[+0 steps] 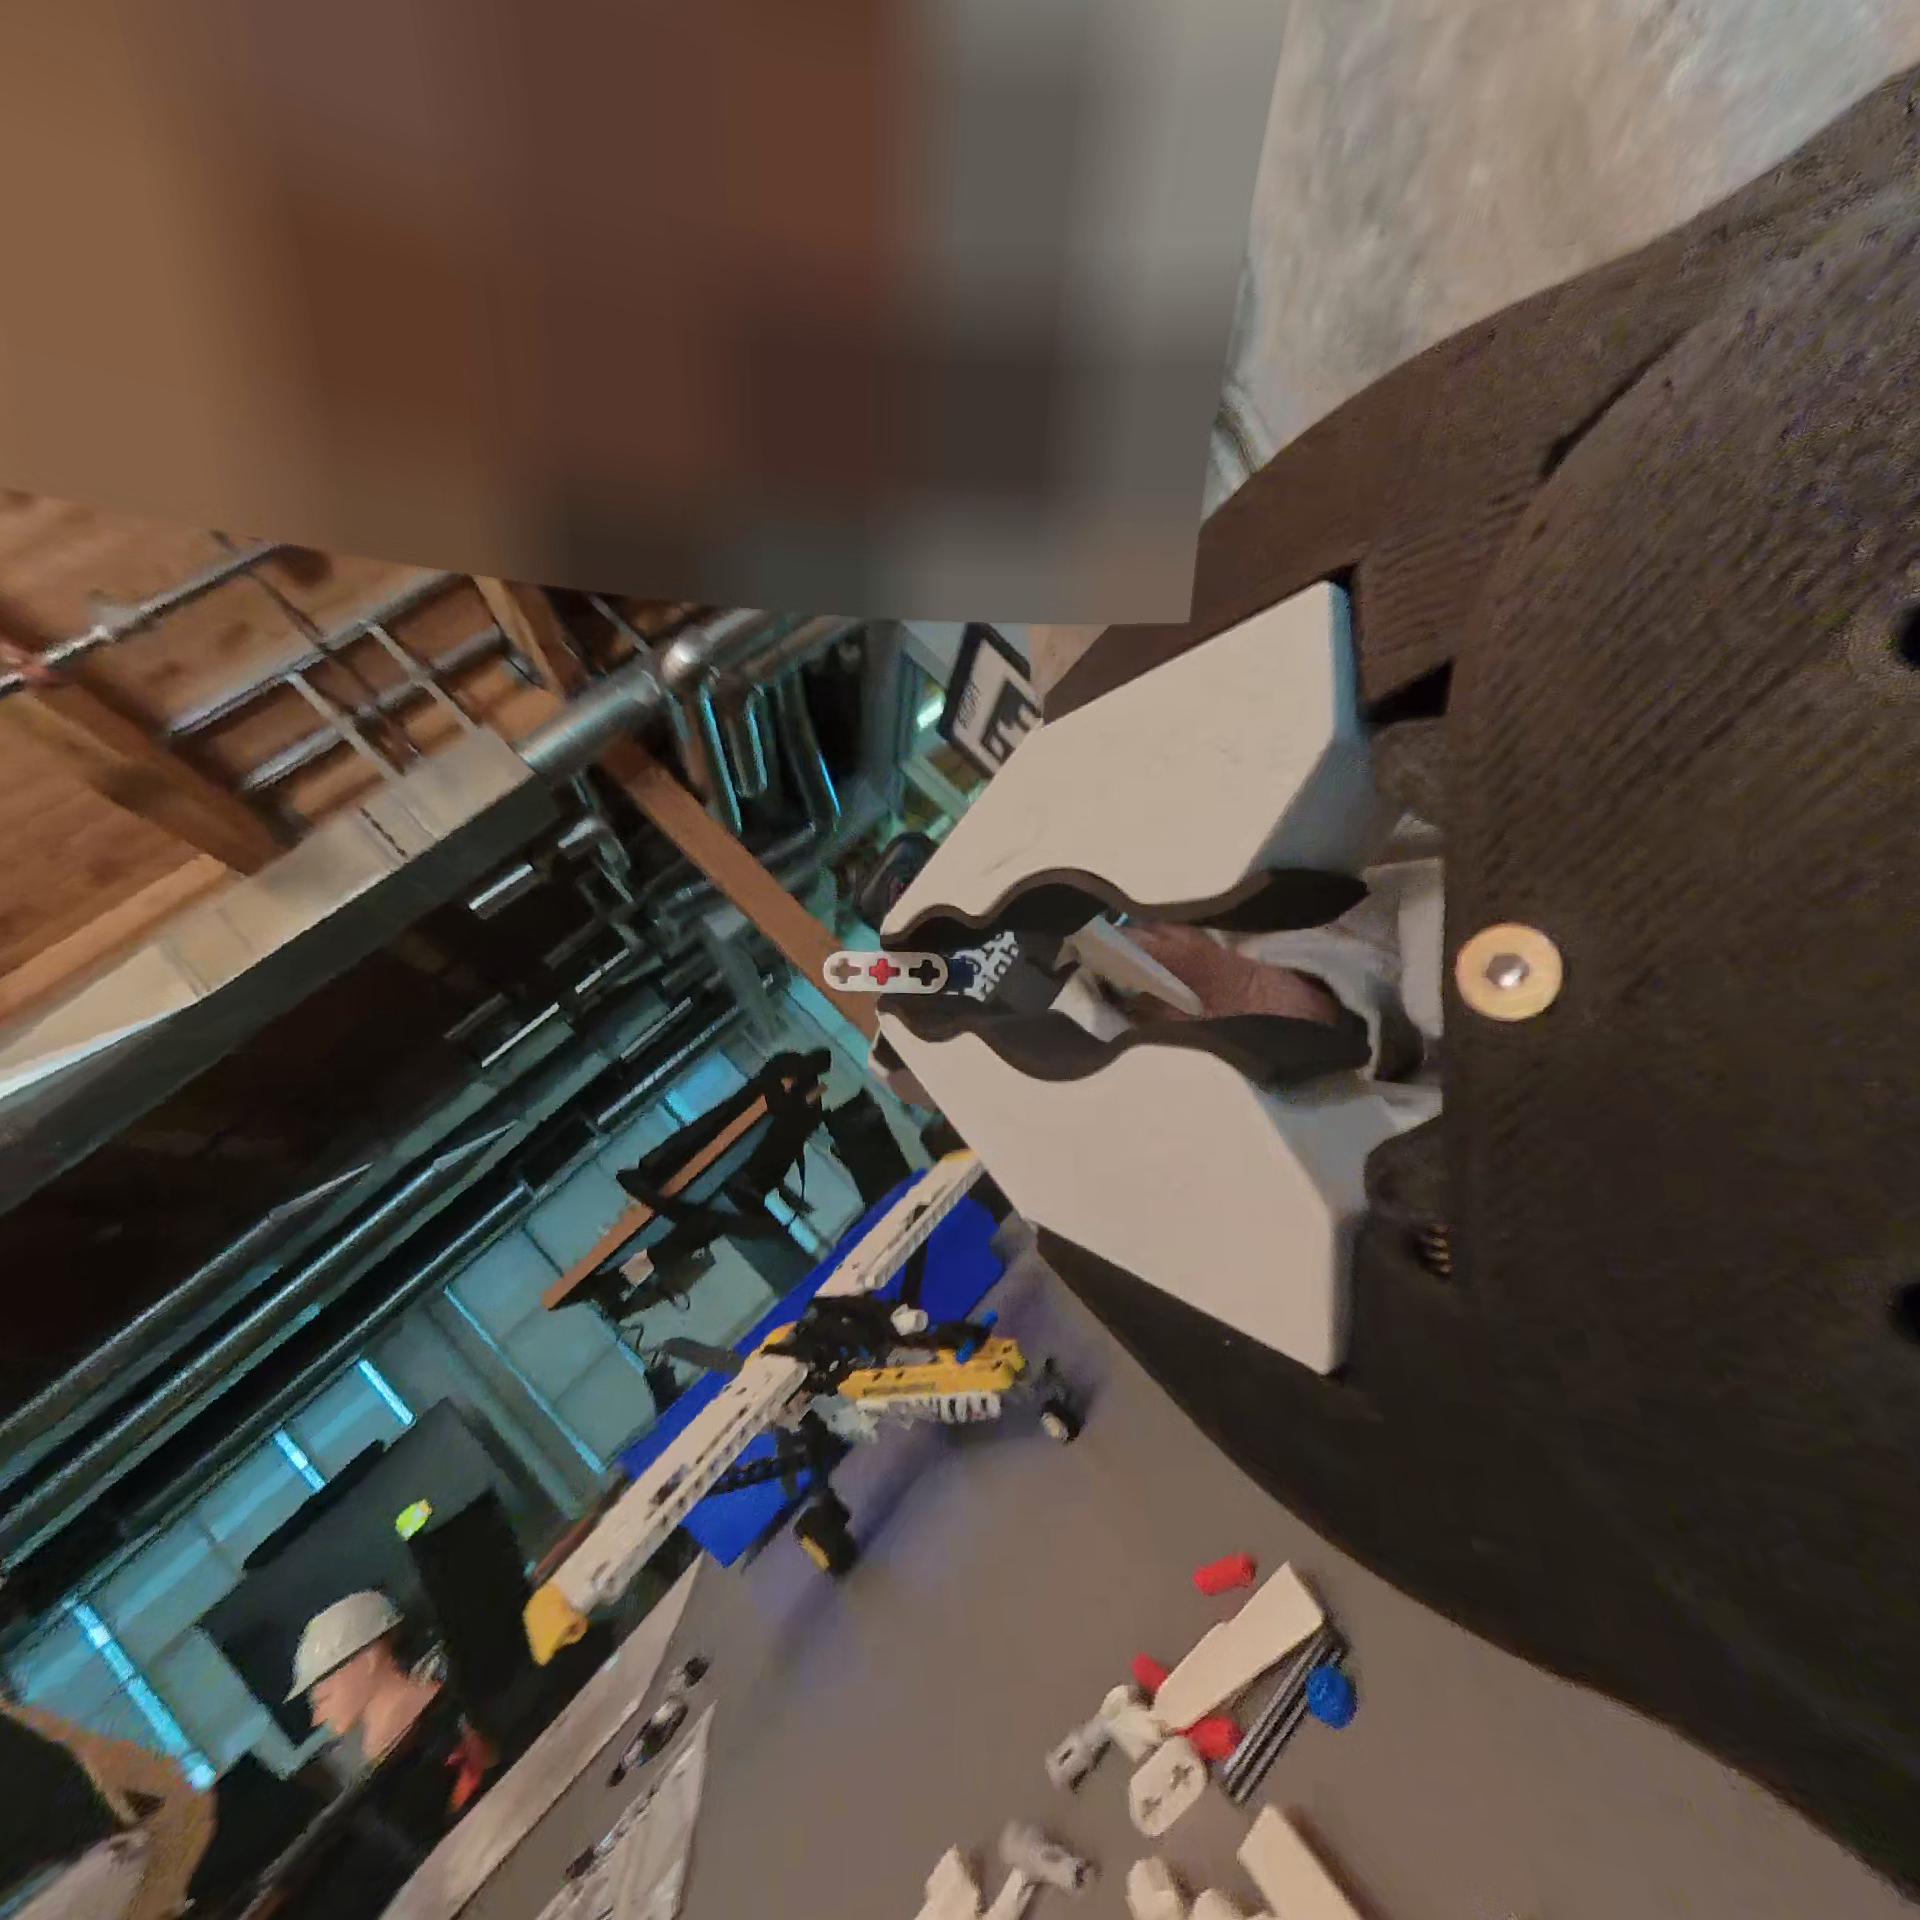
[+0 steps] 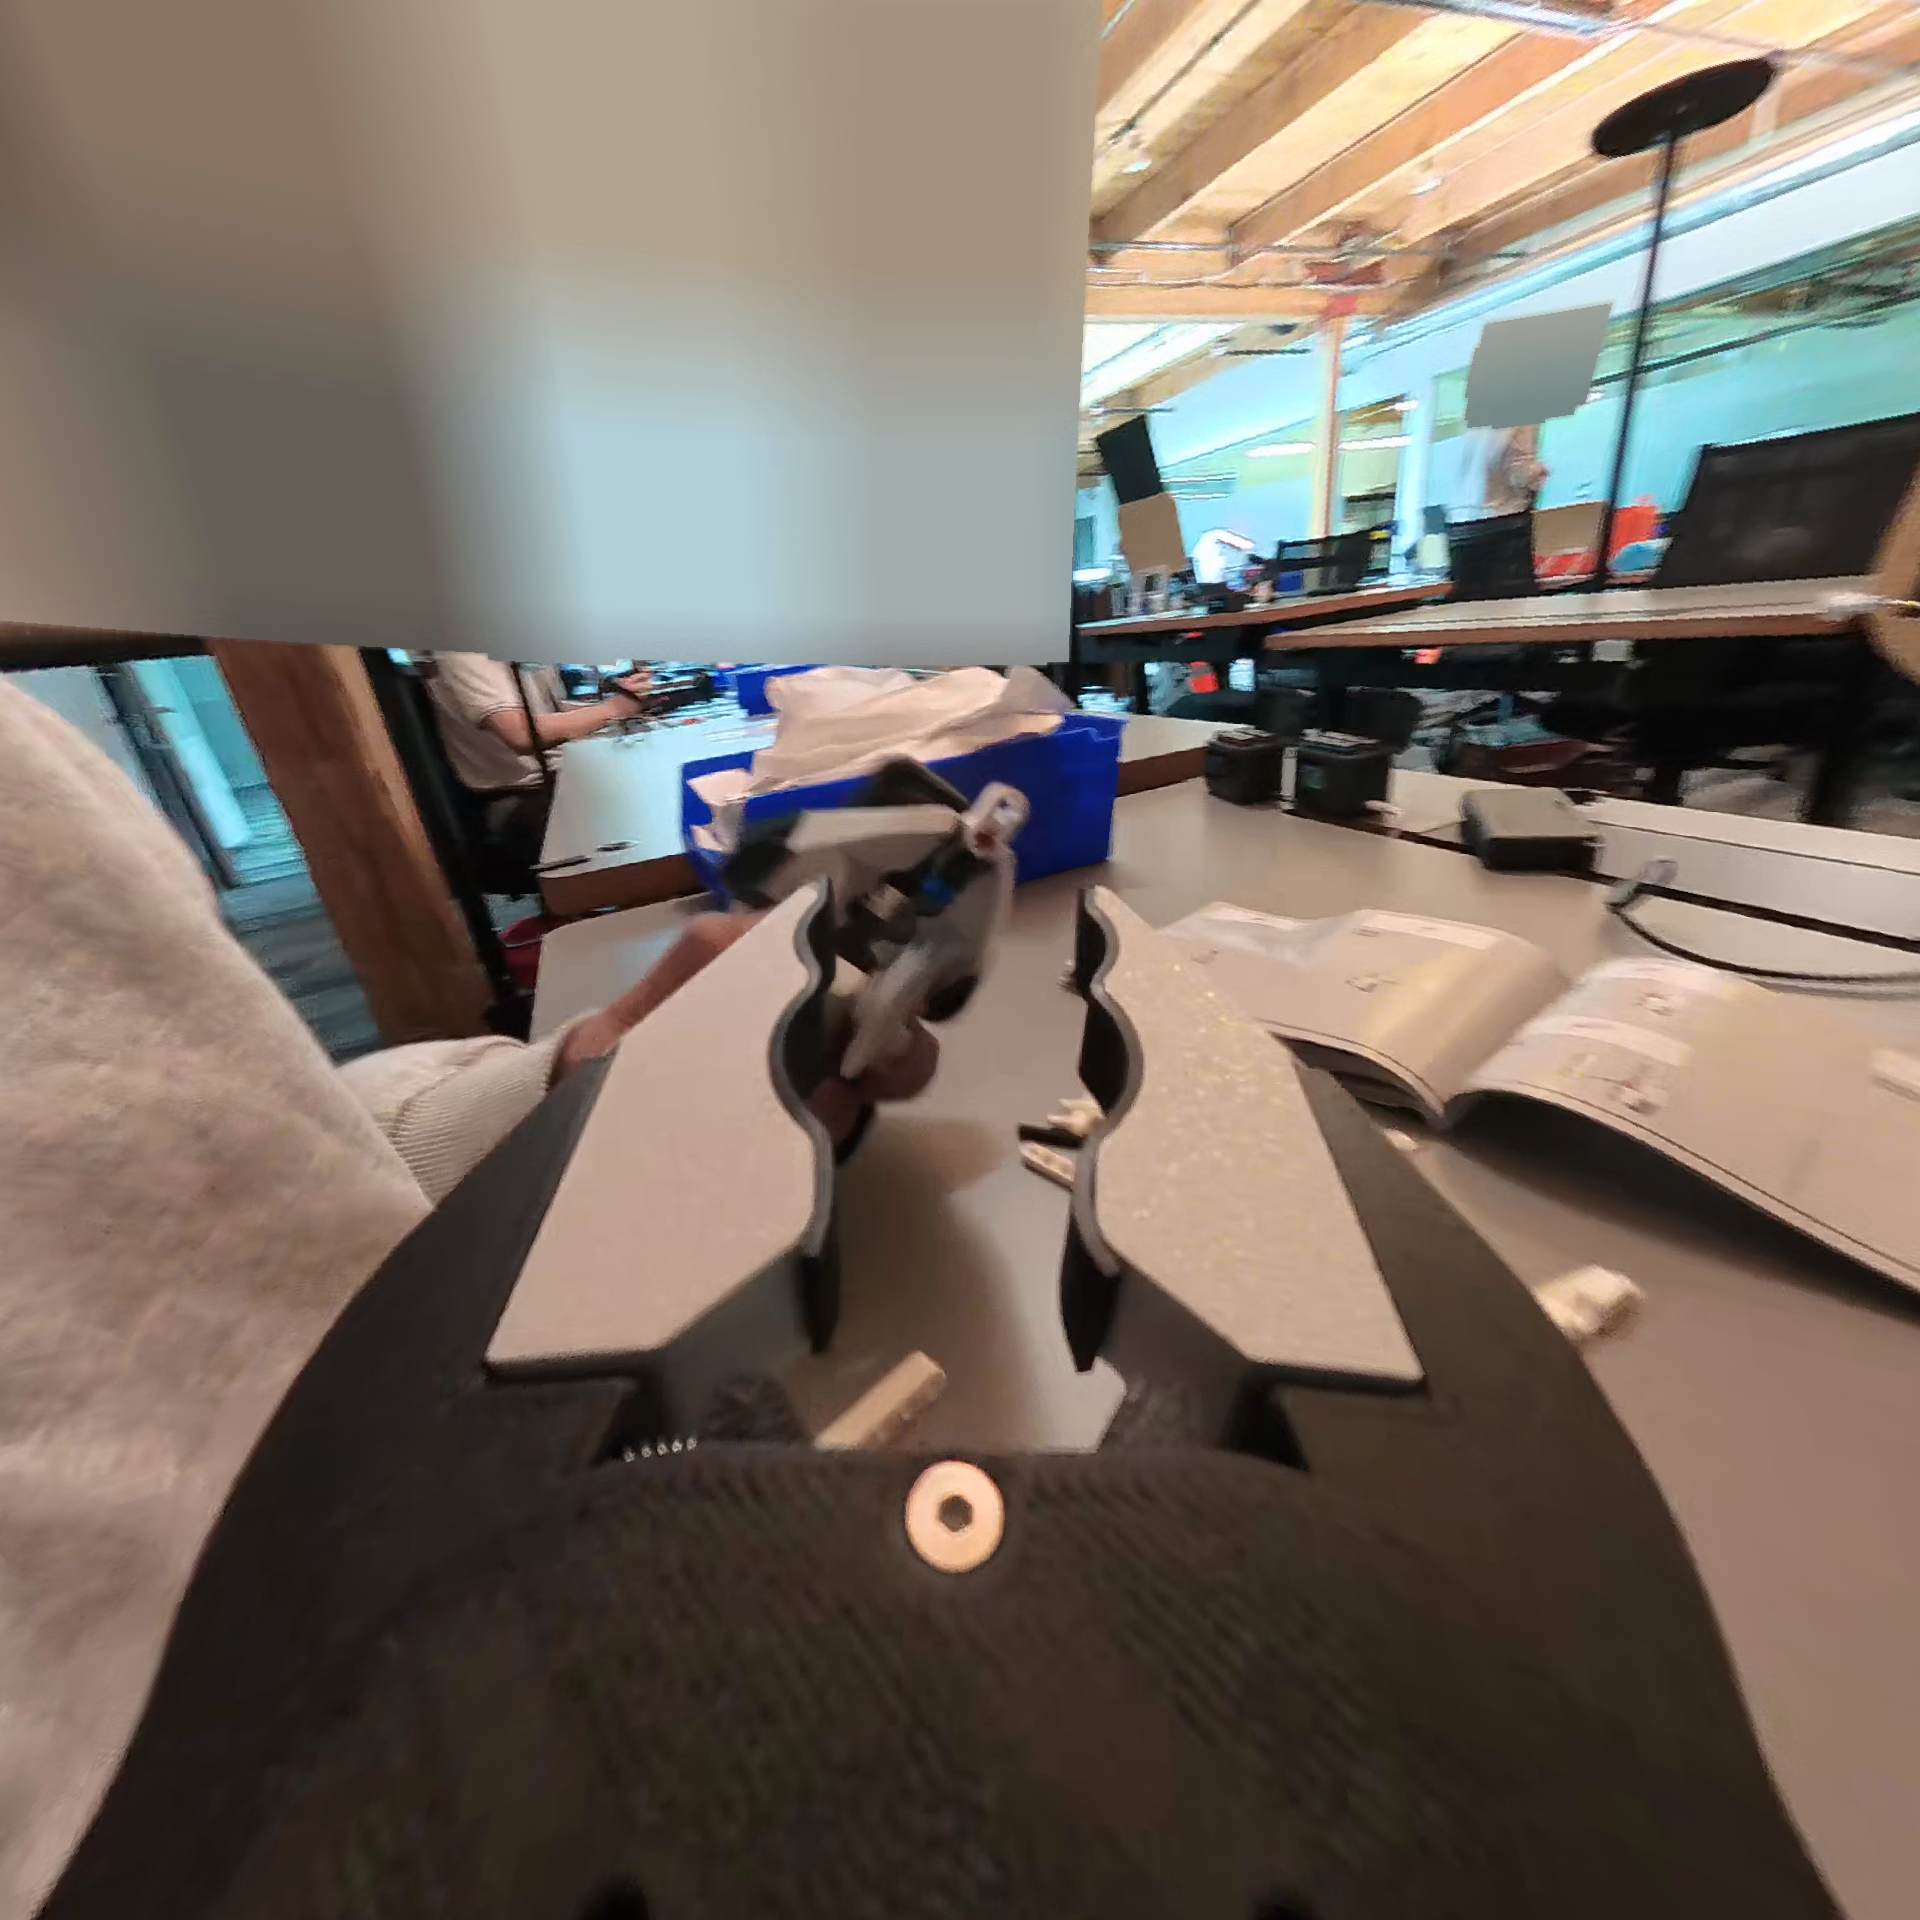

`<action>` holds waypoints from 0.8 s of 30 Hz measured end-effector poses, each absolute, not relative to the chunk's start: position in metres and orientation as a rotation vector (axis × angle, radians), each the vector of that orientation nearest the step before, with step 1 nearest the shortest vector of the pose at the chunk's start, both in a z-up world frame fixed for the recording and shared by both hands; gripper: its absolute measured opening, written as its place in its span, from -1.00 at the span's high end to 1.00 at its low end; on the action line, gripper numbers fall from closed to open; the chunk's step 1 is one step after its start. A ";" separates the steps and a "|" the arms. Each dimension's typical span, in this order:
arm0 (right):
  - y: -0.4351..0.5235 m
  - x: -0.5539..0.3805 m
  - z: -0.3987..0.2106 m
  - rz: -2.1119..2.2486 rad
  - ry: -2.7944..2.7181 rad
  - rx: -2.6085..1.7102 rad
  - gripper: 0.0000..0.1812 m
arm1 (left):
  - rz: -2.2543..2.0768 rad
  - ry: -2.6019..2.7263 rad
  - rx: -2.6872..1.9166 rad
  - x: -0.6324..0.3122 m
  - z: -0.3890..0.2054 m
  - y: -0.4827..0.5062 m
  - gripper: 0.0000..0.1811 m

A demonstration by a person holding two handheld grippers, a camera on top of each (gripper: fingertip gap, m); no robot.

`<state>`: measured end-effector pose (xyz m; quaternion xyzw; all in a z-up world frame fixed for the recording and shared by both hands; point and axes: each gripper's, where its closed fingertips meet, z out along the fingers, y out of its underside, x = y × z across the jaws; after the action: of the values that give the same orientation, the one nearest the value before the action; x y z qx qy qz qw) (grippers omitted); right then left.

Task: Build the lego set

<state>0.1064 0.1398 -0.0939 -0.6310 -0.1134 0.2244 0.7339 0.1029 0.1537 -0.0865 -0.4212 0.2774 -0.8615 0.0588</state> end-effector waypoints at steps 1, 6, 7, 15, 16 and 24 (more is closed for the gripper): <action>0.140 0.110 -0.097 0.482 -0.232 -1.398 0.53 | -2.554 0.869 -1.263 0.103 -0.086 0.152 0.95; 0.140 0.108 -0.102 0.631 -0.190 -1.418 0.62 | -2.458 0.973 -1.229 0.104 -0.086 0.141 0.95; 0.139 0.107 -0.102 0.659 -0.188 -1.414 0.62 | -2.427 0.995 -1.233 0.105 -0.087 0.139 0.95; 0.130 0.127 -0.085 0.676 -0.092 -1.300 0.74 | -1.766 1.242 -1.270 0.121 -0.111 0.134 0.94; 0.130 0.129 -0.085 0.694 -0.075 -1.300 0.74 | -1.641 1.267 -1.271 0.124 -0.116 0.136 0.94; 0.136 0.148 -0.097 0.808 0.071 -1.318 0.79 | -1.193 1.297 -1.241 0.130 -0.127 0.150 0.93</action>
<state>0.1482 0.1356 -0.0970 -0.5950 0.0322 0.3648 0.7155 0.1298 0.1503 -0.1272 -0.5072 0.5301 -0.4875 0.4734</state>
